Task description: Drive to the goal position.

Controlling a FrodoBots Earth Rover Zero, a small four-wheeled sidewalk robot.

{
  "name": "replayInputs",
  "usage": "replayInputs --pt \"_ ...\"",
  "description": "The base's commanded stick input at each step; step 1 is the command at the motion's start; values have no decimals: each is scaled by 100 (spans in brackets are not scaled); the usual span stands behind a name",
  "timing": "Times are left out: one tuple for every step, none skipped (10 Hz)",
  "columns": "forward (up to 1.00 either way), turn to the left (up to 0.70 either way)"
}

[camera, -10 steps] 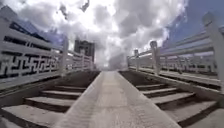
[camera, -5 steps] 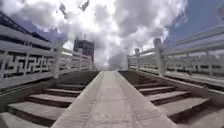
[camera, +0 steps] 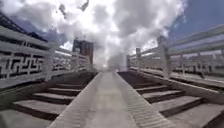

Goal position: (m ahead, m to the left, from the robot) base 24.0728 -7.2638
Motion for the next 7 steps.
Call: replayInputs --pt "70 0" --pt "70 7" --pt "70 8" --pt "70 1" --pt "70 0" --pt "70 0" --pt "70 0"
